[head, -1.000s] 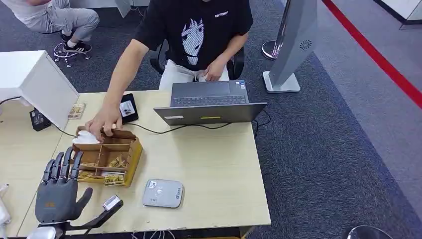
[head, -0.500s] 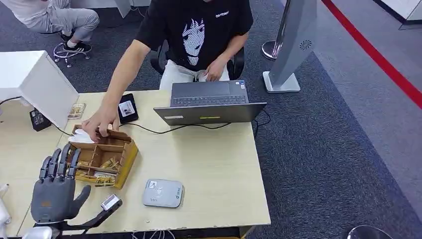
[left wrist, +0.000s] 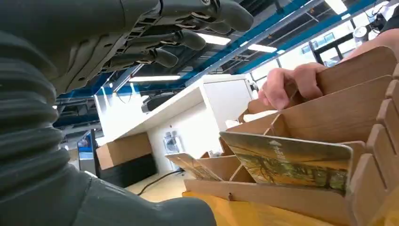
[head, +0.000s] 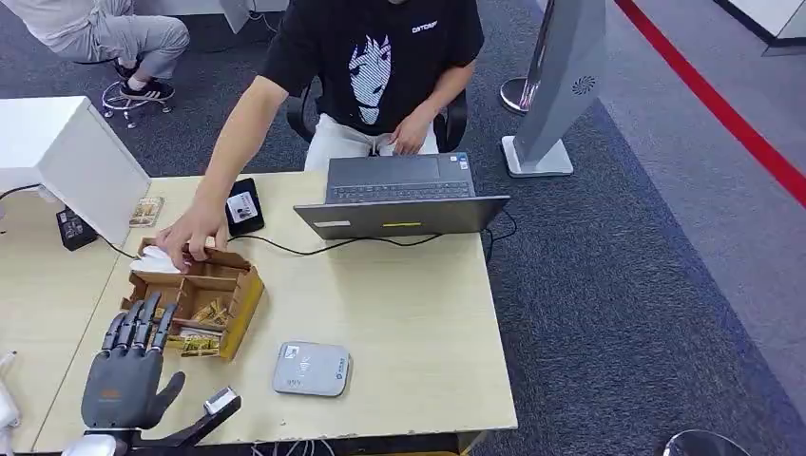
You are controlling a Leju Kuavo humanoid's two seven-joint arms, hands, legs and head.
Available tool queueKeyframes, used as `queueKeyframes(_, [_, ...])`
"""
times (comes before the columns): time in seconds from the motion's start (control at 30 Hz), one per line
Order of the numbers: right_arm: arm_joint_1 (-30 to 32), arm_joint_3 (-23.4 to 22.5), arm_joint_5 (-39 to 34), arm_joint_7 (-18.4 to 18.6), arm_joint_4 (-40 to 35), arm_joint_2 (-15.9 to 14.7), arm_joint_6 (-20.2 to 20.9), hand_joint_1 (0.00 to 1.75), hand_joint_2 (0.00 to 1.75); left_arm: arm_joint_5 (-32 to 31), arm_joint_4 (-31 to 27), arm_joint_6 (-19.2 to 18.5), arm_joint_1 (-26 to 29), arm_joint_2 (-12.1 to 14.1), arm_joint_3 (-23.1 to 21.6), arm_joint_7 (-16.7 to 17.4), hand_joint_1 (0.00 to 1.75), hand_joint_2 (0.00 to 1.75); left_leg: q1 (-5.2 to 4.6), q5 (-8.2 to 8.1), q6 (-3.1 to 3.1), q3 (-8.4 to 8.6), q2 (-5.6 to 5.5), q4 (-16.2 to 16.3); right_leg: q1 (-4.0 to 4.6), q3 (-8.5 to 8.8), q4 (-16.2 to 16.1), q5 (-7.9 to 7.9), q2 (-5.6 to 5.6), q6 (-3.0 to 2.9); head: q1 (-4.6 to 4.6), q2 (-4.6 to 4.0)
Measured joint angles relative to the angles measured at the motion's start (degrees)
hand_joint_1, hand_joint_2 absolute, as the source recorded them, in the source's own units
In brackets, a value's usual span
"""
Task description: Pass the card to the sensor for recognition and then transmit it.
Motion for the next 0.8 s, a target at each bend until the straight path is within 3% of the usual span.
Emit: queueKeyframes(0.8, [0.0, 0.0, 1.0, 0.3, 0.0, 0.0, 0.1, 0.0, 1.75, -0.4, 2.0, -0.4, -1.8, 0.5, -2.1, 0.2, 0.0, 1.75, 0.0, 0.0, 0.0, 0.01, 0.0, 0.0, 0.0, 0.0, 0.0, 0.0, 0.0, 0.0, -0.02, 0.0])
